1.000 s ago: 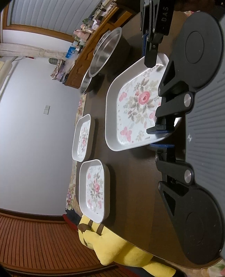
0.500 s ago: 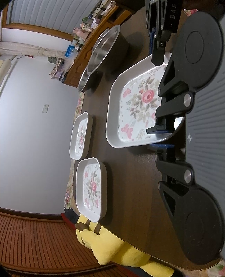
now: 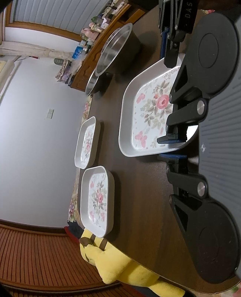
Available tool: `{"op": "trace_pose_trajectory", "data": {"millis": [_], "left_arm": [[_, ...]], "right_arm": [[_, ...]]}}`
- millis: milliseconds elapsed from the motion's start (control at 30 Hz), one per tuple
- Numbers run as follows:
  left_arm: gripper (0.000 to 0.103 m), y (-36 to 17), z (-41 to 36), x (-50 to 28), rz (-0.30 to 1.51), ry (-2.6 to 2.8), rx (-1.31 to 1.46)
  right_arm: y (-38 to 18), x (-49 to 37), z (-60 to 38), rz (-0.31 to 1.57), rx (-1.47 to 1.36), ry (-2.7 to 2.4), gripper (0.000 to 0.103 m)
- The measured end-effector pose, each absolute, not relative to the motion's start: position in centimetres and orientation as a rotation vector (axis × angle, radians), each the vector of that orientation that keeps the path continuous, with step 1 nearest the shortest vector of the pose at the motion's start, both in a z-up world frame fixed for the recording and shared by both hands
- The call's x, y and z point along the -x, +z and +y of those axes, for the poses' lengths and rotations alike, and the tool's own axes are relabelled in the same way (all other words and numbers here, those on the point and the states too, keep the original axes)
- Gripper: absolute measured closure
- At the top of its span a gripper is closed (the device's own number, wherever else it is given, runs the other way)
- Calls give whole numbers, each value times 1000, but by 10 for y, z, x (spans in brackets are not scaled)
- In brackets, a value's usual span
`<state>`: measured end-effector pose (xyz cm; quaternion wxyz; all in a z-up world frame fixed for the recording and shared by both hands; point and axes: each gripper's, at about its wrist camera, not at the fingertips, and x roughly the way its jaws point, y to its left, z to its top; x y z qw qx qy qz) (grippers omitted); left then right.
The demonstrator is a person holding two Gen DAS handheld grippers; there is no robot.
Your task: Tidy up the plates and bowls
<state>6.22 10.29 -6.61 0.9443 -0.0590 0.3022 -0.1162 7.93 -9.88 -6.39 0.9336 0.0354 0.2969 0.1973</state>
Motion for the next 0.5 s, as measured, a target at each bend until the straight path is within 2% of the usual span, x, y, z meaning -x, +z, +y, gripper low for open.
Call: {"op": "trace_pose_trajectory", "data": {"millis": [133, 200, 267, 367, 500], "left_arm": [[73, -61, 106, -62, 605, -229, 119], [71, -56, 109, -63, 593, -226, 116], [63, -51, 111, -65, 581, -225, 112], [60, -41, 116, -70, 561, -227, 101], [55, -31, 122, -81, 537, -225, 64]], "right_arm": [[-59, -80, -102, 580, -57, 389, 80], [-55, -81, -104, 572, -58, 385, 80], [-50, -83, -107, 562, -63, 391, 80], [-39, -87, -108, 538, -51, 402, 71], [-23, -99, -104, 511, -21, 419, 69]]}}
